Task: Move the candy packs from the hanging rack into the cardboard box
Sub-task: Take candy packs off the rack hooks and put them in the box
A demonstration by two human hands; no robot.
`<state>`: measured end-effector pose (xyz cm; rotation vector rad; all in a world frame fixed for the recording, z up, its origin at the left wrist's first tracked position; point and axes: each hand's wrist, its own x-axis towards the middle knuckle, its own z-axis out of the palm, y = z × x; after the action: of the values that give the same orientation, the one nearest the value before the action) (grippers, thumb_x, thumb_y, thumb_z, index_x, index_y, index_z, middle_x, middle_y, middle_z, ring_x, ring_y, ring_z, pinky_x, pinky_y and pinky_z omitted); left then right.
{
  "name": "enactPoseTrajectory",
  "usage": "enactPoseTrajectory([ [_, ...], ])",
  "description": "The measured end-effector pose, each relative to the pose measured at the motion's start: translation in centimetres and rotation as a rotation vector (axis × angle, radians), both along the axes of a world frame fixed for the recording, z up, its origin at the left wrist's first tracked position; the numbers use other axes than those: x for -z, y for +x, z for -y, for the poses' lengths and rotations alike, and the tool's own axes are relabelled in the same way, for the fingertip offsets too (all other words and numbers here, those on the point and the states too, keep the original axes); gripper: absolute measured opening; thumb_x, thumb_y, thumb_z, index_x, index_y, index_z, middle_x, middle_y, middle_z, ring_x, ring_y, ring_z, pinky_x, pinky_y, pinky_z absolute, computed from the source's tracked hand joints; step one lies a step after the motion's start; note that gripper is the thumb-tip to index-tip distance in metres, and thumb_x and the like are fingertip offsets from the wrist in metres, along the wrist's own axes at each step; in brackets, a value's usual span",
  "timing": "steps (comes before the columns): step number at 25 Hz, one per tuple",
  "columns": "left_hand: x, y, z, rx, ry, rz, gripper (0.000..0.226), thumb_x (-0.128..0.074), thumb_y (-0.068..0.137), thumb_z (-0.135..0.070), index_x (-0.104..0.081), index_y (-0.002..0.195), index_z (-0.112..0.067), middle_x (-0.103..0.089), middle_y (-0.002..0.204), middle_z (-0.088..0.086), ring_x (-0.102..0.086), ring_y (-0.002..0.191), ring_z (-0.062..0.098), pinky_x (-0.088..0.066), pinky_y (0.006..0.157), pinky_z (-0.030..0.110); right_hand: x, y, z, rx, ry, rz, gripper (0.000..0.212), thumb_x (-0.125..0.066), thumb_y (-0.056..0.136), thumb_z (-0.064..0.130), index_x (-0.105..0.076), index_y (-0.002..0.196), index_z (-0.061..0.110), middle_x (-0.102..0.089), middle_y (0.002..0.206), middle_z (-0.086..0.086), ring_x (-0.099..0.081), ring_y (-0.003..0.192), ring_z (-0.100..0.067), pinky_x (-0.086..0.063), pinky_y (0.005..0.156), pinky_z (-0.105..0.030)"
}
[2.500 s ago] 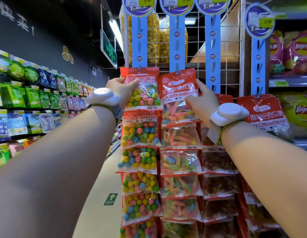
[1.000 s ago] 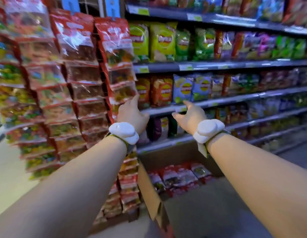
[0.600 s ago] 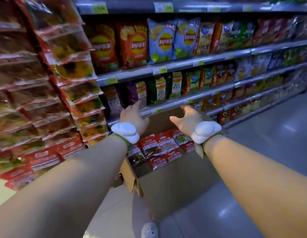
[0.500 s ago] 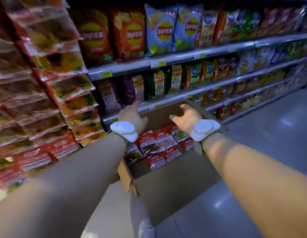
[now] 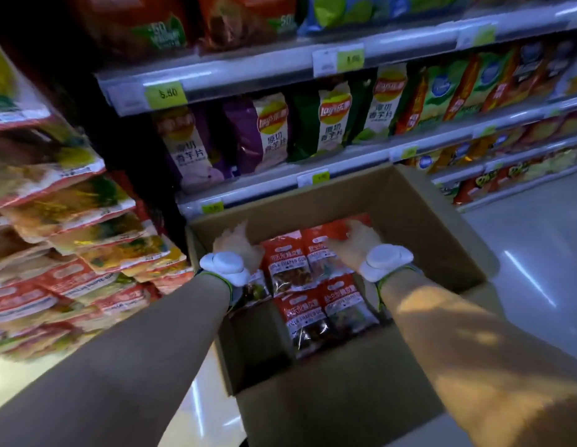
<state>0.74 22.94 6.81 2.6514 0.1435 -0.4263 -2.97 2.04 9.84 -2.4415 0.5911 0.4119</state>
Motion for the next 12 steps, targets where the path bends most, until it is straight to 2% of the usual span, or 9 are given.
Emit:
enactPoseTrajectory([
  [3,3.1,-0.2,0.0,-0.054,0.003,-0.039,0.064,-0.057,0.092,-0.037,-0.031,0.150,-0.023,-0.047,0.144,0.012,-0.044,0.131,0.032,-0.037,0.102,0.030,3.7,2.2,0.6,-0.043,0.079,-0.113,0.056,-0.059,0.087,0.039,-0.048,0.131,0.006,-0.060,0.124,-0.013,-0.060,0.108,-0.032,-0.049,0.087,-0.034],
  [6,7.1,-0.7,0.3,-0.220,0.004,-0.144,0.061,-0.059,0.089,-0.041,-0.040,0.144,-0.025,-0.054,0.137,0.010,-0.050,0.126,0.033,-0.040,0.101,0.033,7.9,4.8,1.0,-0.132,0.154,-0.284,0.052,-0.061,0.089,0.031,-0.049,0.132,0.004,-0.055,0.130,-0.017,-0.054,0.119,-0.034,-0.039,0.082,-0.026],
  [9,9.2,-1.4,0.6,-0.335,-0.032,-0.206,0.058,-0.060,0.086,-0.042,-0.045,0.140,-0.025,-0.057,0.133,0.012,-0.053,0.122,0.037,-0.043,0.102,0.037,10.7,6.2,1.4,-0.241,0.169,-0.385,0.065,-0.060,0.085,0.047,-0.044,0.134,0.008,-0.057,0.129,-0.014,-0.059,0.110,-0.032,-0.049,0.090,-0.033],
  [12,11.6,-1.8,1.7,-0.452,-0.057,-0.254,0.061,-0.060,0.089,-0.038,-0.039,0.145,-0.024,-0.050,0.139,0.015,-0.049,0.127,0.037,-0.039,0.106,0.037,13.8,7.5,2.1,-0.300,0.142,-0.444,0.073,-0.059,0.087,0.047,-0.033,0.140,0.005,-0.054,0.130,-0.018,-0.060,0.105,-0.032,-0.051,0.088,-0.037],
])
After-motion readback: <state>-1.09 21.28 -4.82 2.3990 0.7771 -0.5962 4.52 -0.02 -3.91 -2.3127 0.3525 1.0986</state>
